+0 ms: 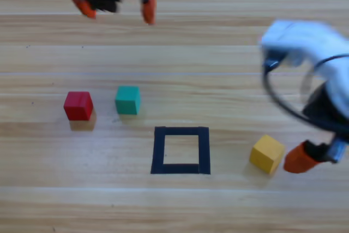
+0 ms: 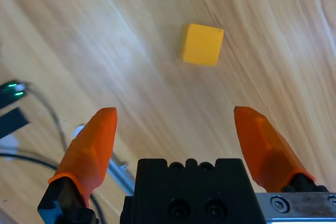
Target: Stack the blocks in the rectangular block: red at the bottom, yellow in the middle, green on top
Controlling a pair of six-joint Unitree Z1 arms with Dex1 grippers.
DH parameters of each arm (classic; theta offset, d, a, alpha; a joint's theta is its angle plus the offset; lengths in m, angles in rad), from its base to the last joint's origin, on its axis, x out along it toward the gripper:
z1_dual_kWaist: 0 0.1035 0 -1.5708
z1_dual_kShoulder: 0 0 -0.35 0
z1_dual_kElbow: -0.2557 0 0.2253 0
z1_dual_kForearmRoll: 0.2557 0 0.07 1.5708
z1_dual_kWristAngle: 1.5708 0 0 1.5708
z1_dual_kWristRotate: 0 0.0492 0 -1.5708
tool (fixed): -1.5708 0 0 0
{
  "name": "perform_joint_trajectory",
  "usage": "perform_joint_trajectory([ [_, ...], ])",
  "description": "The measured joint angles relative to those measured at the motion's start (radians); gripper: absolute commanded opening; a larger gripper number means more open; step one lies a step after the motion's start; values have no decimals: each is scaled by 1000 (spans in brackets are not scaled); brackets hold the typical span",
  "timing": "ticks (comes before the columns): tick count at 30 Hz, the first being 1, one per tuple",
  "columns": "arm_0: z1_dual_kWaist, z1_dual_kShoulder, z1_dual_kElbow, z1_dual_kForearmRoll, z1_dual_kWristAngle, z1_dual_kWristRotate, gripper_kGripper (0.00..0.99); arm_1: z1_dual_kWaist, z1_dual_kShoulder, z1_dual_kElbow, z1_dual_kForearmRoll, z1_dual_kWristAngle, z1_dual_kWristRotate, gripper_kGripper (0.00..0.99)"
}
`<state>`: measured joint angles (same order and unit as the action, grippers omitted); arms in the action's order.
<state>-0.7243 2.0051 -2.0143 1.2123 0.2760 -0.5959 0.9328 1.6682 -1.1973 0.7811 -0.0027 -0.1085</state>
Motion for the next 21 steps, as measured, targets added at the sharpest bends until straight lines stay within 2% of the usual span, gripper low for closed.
perform_joint_trajectory([
  [2, -1, 117, -111, 81, 0, -45, 962, -5, 69, -18, 2, -25, -9, 982],
  [6, -1, 215, -122, 88, -28, -93, 963, -19, 142, -50, 4, -26, -31, 982],
  [15, 7, 205, -107, 88, -48, -126, 979, -69, 302, -150, 4, -26, -61, 974],
  [19, 55, 152, 1, 73, -63, -126, 980, -91, 357, -163, 4, -26, -78, 948],
  [21, 106, 88, 115, 10, -81, -111, 979, -100, 383, -177, 4, -26, -82, 925],
])
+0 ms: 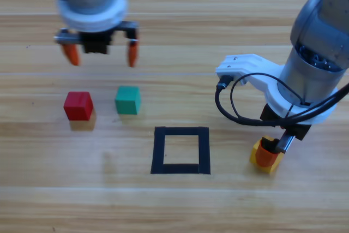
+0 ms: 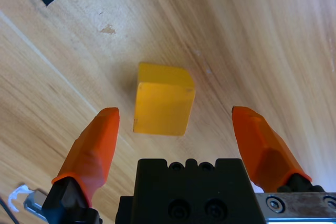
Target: Stack the blocks in the rectangular block: red at the bottom, yellow in the middle, green on top
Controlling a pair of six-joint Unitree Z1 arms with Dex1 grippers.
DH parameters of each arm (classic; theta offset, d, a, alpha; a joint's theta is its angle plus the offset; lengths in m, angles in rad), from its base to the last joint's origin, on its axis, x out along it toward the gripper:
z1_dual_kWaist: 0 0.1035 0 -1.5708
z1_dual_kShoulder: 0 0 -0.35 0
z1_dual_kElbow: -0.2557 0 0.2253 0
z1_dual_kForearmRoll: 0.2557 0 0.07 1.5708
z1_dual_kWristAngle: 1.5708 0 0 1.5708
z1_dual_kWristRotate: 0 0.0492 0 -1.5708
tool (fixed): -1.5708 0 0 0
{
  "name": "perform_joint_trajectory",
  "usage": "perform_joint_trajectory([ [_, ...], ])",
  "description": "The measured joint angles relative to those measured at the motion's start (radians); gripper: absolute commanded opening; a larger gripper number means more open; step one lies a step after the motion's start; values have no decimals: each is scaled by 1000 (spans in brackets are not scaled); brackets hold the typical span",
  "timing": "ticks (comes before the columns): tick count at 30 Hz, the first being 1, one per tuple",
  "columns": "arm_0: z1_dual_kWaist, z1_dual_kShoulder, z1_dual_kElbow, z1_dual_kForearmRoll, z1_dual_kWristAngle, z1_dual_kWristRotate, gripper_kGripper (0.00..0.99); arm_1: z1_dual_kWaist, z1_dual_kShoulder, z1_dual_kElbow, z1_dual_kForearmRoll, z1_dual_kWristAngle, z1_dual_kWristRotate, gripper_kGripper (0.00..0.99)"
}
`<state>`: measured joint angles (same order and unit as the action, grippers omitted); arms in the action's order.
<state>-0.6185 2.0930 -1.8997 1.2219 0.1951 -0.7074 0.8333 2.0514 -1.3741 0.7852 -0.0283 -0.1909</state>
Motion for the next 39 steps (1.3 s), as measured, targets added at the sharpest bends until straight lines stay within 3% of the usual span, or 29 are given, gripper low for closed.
perform_joint_trajectory([
  [5, 110, -160, 252, -150, -50, 55, 988, -8, 24, -31, 0, 0, -5, 847],
  [9, 142, -211, 356, -221, -72, 65, 990, -9, 54, -45, 0, 0, -15, 773],
  [12, 142, -212, 439, -294, -83, 67, 990, -10, 61, -50, 0, 0, -18, 600],
  [19, 142, -169, 515, -394, -89, 89, 988, -11, 97, -54, 0, 1, -34, 23],
  [32, 170, -57, 514, -482, -89, 146, 971, -39, -1, 36, 0, 33, 1, 0],
  [36, 199, -45, 514, -492, -89, 169, 971, -47, -130, 50, 18, 76, 104, 0],
  [38, 210, -35, 515, -499, -89, 177, 969, -56, -168, 39, 61, 135, 145, 0],
  [39, 215, -29, 519, -507, -89, 177, 969, -67, -186, 24, 95, 208, 154, 0],
])
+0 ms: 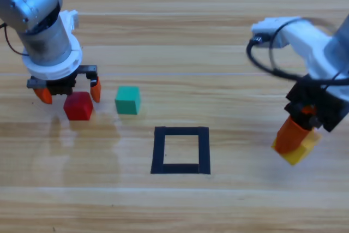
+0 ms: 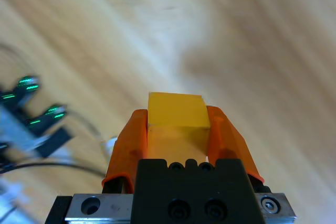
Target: Stack the blocks in the rectangular block: red at the bottom, yellow in the middle, green on top
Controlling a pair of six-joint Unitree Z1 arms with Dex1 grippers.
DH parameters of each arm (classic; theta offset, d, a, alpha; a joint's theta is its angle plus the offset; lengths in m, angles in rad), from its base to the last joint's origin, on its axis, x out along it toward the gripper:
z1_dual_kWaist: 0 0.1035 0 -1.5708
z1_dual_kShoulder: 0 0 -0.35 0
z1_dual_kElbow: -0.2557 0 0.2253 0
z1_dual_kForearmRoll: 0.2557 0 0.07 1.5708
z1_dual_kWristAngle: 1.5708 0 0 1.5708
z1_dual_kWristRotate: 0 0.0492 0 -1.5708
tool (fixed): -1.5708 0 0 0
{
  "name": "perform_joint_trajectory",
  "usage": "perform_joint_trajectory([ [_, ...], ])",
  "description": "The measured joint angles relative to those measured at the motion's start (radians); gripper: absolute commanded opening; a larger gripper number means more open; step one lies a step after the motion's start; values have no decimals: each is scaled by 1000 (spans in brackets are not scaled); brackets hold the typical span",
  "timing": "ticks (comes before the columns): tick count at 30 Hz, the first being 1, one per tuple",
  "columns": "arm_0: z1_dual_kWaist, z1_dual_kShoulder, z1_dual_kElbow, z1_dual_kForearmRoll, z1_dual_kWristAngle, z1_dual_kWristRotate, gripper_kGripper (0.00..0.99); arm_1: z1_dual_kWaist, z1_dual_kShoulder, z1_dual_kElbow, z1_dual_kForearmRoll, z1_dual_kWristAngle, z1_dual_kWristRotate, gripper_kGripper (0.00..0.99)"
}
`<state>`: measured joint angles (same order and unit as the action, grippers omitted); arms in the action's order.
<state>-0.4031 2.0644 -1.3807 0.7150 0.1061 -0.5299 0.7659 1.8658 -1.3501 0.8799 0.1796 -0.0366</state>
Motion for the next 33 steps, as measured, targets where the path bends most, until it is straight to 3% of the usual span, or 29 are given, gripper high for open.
perform_joint_trajectory([
  [2, 7, 10, 9, -17, 0, 2, 959, -18, -22, -7, 30, 71, 41, 0],
  [4, 11, 19, 14, -20, 0, 3, 956, -31, -33, -7, 36, 75, 136, 0],
  [9, 12, 22, 38, -37, 0, 3, 842, -35, -63, 3, 36, -8, 297, 0],
  [12, 12, 20, 52, -61, 0, 3, 647, -35, -125, 6, 36, -9, 348, 0],
  [14, 12, 19, 58, -76, 0, 3, 359, -35, -141, 6, 36, -9, 387, 0],
  [16, 12, 19, 58, -78, 0, 3, 155, -34, -144, 8, 36, -14, 405, 0],
  [25, 3, 16, 58, -77, 6, 4, 130, -27, -144, 8, 36, -65, 474, 0],
  [33, -123, -103, -146, 103, 92, 13, 130, -21, -115, 7, 43, -84, 517, 0],
])
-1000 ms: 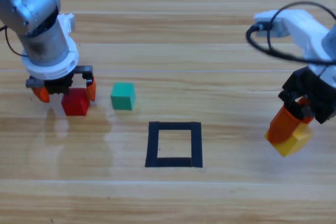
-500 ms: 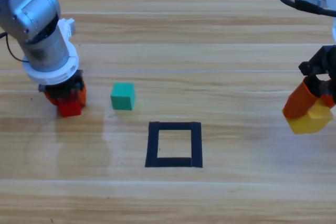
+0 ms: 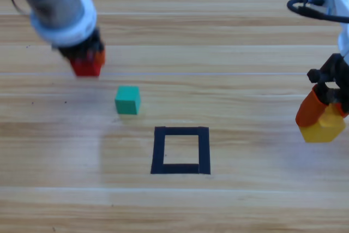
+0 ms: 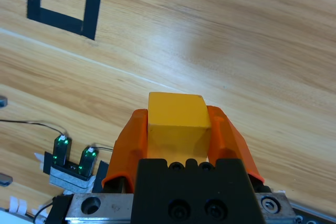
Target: Stack the blocks in the rectangular block: red at the bottom, yellow in the middle, green on top
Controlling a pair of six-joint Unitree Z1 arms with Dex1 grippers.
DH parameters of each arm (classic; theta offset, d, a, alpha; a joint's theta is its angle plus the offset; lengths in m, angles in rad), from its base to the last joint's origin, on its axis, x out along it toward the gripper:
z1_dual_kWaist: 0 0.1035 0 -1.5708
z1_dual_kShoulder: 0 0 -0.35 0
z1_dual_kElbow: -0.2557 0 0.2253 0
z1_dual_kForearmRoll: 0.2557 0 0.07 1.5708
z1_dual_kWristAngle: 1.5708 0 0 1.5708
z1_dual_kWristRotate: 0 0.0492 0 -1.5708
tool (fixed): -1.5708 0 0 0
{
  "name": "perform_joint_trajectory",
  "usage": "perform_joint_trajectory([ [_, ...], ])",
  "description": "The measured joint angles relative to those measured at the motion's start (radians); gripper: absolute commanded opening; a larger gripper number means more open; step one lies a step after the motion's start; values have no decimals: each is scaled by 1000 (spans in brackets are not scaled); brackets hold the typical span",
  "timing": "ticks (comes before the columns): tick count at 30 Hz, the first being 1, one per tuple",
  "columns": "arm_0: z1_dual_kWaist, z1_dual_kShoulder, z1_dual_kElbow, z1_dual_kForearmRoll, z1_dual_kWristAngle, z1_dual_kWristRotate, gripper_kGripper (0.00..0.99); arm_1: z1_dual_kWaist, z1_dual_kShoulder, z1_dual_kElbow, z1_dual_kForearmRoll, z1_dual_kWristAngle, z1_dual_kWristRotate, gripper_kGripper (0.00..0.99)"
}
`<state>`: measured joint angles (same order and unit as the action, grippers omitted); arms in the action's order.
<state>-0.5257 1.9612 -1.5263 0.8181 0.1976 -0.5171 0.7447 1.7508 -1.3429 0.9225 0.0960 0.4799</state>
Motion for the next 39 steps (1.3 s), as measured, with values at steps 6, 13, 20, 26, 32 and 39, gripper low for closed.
perform_joint_trajectory([
  [6, -187, -152, -58, 63, 51, -36, 117, 2, 23, -41, 36, -17, 18, 0],
  [13, -372, -48, -160, 160, 73, -231, 114, 4, 113, -96, 71, -20, 23, 0],
  [20, -404, 213, -331, 288, 18, -387, 115, 7, 120, -104, 73, -20, 24, 0],
  [26, -404, 281, -331, 291, -20, -465, 115, 7, 149, -122, 73, -20, 25, 0],
  [32, -399, 284, -339, 291, -40, -496, 117, 6, 164, -150, 73, -20, 25, 0],
  [39, -387, 295, -348, 253, -42, -497, 117, 6, 213, -177, 82, -20, 24, 0],
])
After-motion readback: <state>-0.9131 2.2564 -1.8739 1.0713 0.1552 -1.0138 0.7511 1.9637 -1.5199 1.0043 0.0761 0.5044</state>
